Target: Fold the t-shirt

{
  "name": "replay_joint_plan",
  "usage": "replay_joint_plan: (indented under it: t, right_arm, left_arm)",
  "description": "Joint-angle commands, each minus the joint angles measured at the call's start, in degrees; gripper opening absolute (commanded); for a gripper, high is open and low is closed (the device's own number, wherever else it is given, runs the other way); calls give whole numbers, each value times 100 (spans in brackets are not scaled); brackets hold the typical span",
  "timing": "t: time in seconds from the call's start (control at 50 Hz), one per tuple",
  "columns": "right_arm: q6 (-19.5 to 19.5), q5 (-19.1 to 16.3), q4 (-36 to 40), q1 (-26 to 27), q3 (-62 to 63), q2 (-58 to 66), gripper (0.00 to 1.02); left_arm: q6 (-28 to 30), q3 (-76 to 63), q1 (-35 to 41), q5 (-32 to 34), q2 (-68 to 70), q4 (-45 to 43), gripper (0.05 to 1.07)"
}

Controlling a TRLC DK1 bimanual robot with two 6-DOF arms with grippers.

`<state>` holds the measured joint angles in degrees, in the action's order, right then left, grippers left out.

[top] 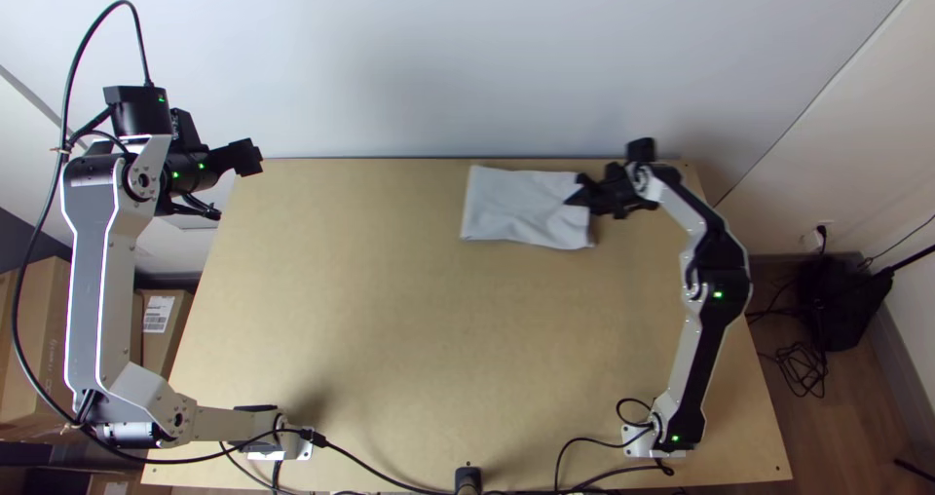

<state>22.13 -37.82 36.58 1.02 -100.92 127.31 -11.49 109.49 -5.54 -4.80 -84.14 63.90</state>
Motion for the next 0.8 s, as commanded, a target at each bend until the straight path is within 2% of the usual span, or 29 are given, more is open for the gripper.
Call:
replay_joint_plan:
  t: [0.0, 0.16, 0.38, 0.4, 0.42, 0.46, 0.48, 0.5, 0.52, 0.78]
  right_arm:
    - [-420, 109, -72, 751, 161, -268, 3]
    - [-807, 135, -72, 1762, 47, -127, 3]
    - [-1018, 144, -72, 2772, -68, 40, 4]
    - [-1018, 144, -72, 2834, -103, 58, 9]
    - [-1026, 144, -72, 2922, -138, 66, 19]
    - [-1026, 161, -72, 3062, -217, 84, 54]
    - [-1018, 179, -72, 3150, -296, 110, 78]
    - [-1009, 232, -72, 3221, -375, 145, 94]
    - [-1000, 293, -72, 3300, -472, 181, 100]
    - [-1193, 618, -72, 3968, -938, -109, 99]
  left_arm:
    - [111, -147, -70, 181, 214, -53, 103]
    - [173, -253, -228, 330, 258, -97, 103]
    - [199, -253, -219, 418, 266, -158, 103]
    - [191, -253, -219, 445, 266, -176, 103]
    - [191, -253, -219, 471, 266, -194, 103]
    - [182, -253, -219, 471, 266, -220, 103]
    - [182, -244, -219, 471, 266, -220, 103]
    - [173, -235, -211, 471, 266, -220, 103]
    - [173, -227, -211, 471, 266, -220, 103]
    - [173, -209, -193, 480, 433, -220, 103]
